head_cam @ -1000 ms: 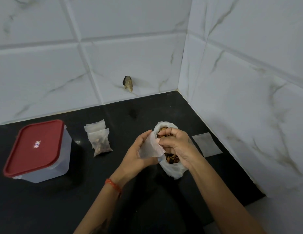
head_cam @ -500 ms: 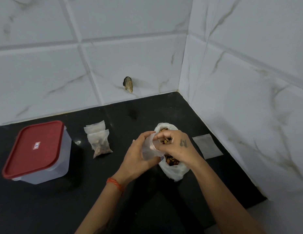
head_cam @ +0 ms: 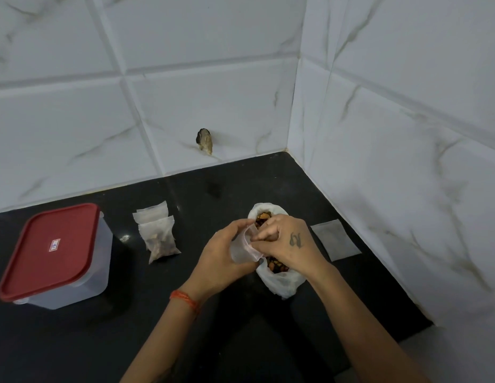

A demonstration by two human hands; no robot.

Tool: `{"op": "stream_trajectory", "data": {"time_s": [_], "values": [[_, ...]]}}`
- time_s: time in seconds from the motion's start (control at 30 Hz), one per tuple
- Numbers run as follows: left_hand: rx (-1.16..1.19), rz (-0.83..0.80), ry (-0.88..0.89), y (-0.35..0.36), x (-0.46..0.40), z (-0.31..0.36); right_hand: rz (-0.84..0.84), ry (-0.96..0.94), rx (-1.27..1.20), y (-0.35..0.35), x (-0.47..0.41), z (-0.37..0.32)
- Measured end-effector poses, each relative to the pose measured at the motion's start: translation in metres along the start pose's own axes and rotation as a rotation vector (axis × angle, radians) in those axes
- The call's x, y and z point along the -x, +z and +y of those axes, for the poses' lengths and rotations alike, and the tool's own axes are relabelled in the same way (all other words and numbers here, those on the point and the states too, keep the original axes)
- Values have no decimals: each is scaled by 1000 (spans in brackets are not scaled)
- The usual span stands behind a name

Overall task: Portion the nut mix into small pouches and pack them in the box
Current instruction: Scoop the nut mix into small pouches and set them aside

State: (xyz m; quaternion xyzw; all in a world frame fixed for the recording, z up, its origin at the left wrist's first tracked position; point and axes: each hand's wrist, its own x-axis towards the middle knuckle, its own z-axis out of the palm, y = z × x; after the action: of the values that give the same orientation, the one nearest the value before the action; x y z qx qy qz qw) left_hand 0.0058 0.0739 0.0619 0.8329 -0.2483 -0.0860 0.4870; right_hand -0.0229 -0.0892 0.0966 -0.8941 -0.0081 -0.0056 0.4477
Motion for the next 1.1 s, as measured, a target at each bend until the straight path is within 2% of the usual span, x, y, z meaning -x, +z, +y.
{"op": "stream_trajectory", "data": {"time_s": [0.13,0.33,0.47,0.57,0.67,0.83,1.1], "values": [[-34,-36,57,1,0,5,-83,-47,125,-1,0,-4],[-51,-64,46,0,-2,-1,-55,-61,106,-2,5,-6],[-2,-29,20,1,-2,-1,-52,-57,-43,-4,8,-2],[35,17,-7,4,0,-7,73,26,-117,-13,7,13],[110,52,-71,10,2,-18,173,142,47,-21,7,41],[233,102,-190,25,4,-33,-4,345,446,-8,12,72],[238,128,-283,44,7,-42,22,372,451,-5,3,79]]}}
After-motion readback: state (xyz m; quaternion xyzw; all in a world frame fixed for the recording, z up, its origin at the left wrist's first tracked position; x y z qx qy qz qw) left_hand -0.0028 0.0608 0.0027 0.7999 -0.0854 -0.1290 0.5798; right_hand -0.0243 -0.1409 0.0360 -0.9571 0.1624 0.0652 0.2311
